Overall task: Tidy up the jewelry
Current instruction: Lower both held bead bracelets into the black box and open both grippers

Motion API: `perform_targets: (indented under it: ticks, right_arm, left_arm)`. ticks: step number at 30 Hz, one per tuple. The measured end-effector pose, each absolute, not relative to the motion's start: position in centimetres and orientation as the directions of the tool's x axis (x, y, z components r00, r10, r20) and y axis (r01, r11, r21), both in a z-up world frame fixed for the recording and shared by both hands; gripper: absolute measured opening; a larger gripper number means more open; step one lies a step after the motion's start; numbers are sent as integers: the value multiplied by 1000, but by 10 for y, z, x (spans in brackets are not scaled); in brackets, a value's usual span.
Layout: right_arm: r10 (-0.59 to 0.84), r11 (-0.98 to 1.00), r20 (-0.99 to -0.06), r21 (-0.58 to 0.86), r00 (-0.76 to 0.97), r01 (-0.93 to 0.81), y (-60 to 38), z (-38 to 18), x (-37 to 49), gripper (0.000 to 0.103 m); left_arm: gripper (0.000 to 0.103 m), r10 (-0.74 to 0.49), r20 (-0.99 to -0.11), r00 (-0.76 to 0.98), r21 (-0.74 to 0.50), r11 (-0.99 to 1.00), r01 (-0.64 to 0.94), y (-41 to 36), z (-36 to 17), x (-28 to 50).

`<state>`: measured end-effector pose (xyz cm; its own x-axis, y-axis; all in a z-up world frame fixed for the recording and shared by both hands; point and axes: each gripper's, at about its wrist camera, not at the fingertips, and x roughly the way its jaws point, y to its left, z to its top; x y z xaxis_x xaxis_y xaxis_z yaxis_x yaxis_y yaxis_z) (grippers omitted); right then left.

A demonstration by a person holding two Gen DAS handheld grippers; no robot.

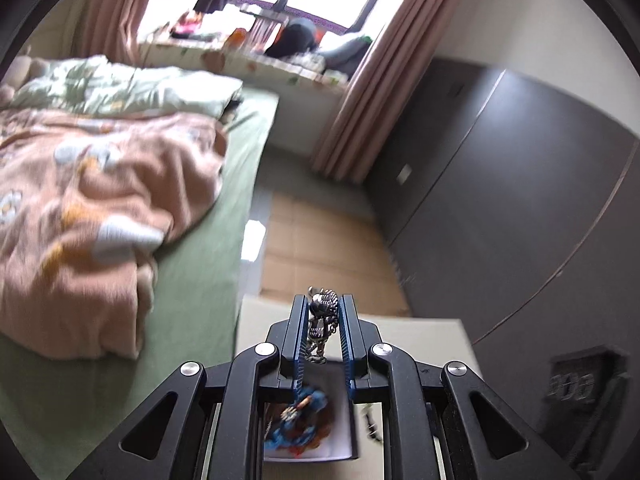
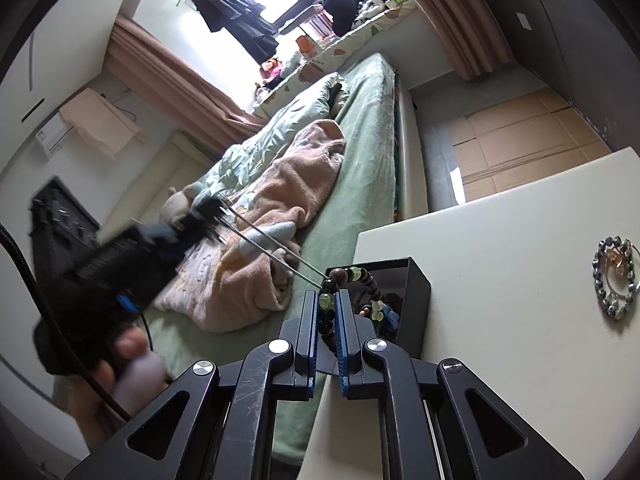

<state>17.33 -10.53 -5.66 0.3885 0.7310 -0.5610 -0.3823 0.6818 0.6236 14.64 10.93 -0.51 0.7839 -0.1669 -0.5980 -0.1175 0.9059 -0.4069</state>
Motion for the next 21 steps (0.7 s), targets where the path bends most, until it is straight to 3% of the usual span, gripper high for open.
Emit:
perform_targets:
  ticks: [6, 8, 10, 12, 17, 18, 19, 21]
  right_arm:
    - [728, 686, -570, 622, 382, -378, -100, -61, 173, 10]
    - [729, 684, -571, 623, 378, -379, -98, -62, 173, 10]
    - [730, 684, -572, 623, 375, -380, -95, -64, 174, 10]
    - [728, 686, -576, 619, 372, -383, -92, -65, 175, 10]
    - [697, 717, -612, 583, 374, -382, -83, -70, 179, 11]
    - [697, 716, -620, 584, 360, -382, -81, -71, 180, 21]
    - [701, 713, -624, 590, 345, -380, -80, -73, 181, 38]
    - [700, 714, -620, 598, 355, -363, -85, -74, 181, 48]
  left_arm:
    - [19, -180, -675, 715, -420, 891, -173, 116, -28, 155]
    - [28, -192, -681, 706, -437, 881, -182, 120, -31, 155]
    - [50, -180, -678, 712, -441, 875, -198, 124, -30, 151]
    - [59, -161, -672, 723, -438, 874, -212, 127, -28, 148]
    - [60, -174, -676, 716, -449, 867, -214, 130, -29, 146]
    - [60, -175, -679, 713, -449, 867, -215, 129, -29, 147]
    - [60, -178, -682, 710, -449, 867, -214, 129, -30, 147]
    - [60, -182, -683, 707, -449, 869, -209, 127, -30, 148]
